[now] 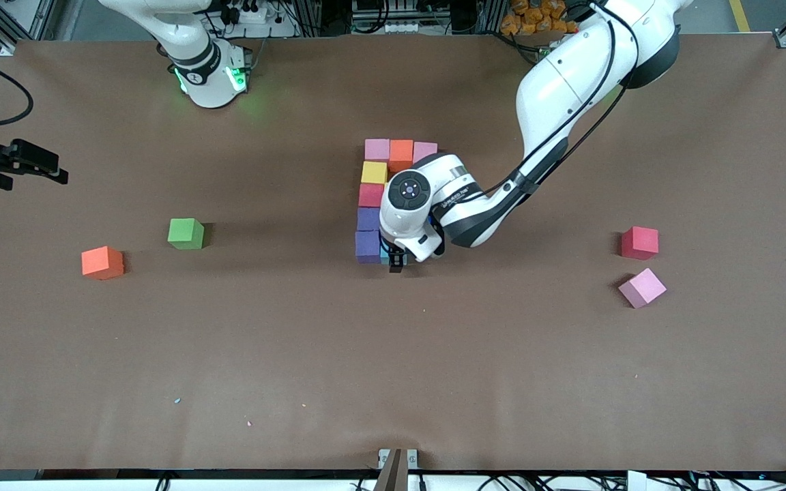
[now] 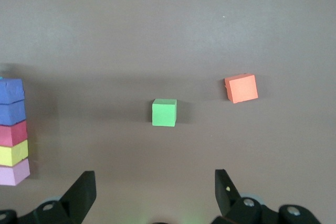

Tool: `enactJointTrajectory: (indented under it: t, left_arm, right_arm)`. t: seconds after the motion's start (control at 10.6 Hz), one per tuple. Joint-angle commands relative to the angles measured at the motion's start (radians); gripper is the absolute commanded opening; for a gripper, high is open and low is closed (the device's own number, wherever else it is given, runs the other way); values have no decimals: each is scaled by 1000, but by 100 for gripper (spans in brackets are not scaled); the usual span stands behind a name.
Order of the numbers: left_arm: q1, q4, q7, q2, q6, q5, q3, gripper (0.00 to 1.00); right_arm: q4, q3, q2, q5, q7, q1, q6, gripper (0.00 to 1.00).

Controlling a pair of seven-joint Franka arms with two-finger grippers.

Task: Arrange 11 blocks into digit 3
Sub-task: 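Move the left gripper to the pink cube and grasp it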

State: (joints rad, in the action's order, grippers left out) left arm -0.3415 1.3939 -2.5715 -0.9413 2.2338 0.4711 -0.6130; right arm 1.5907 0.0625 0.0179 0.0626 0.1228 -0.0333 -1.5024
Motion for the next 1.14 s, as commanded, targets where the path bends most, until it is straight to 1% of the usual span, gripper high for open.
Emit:
enactJointTrajectory:
  t: [0.0, 0.09, 0.19, 0.28, 0.38, 0.47, 0.57, 0.76, 0.85, 1.04]
  left_arm:
    - [-8, 2, 45, 58, -40, 11, 6, 100]
    - [-1, 2, 48, 81, -72, 11, -1, 100]
    - [4, 8, 51, 113, -101, 11, -7, 100]
    - [13, 14, 89, 171, -141, 11, -7, 100]
    - [47, 31, 161, 231, -185, 11, -7, 100]
    - [96, 74, 247, 299, -203, 0, -8, 100]
    - [157, 123, 346, 370, -204, -8, -10, 100]
    - [321, 210, 562, 465, -204, -45, -49, 100]
    - [414, 243, 662, 493, -204, -49, -80, 100]
    - [592, 255, 785, 500, -233, -77, -141, 100]
  right_arm:
    - [-6, -1, -9, 19, -52, -14, -13, 100]
    - [-5, -3, -12, 14, -102, -11, -47, 100]
    - [-5, -4, -13, 2, -103, -8, -61, 100]
    - [-6, -9, -12, -29, -94, -5, -76, 100]
    - [-2, -7, -9, -32, -95, -7, -73, 100]
    - [-3, -7, -7, -32, -95, -5, -75, 100]
    - [-3, -7, -7, -32, -95, -5, -76, 100]
    - [-3, -9, -9, -32, -94, 1, -78, 100]
    - [-3, -7, -10, -32, -94, 4, -73, 100]
    - [0, -6, -15, -33, -95, 7, -61, 100]
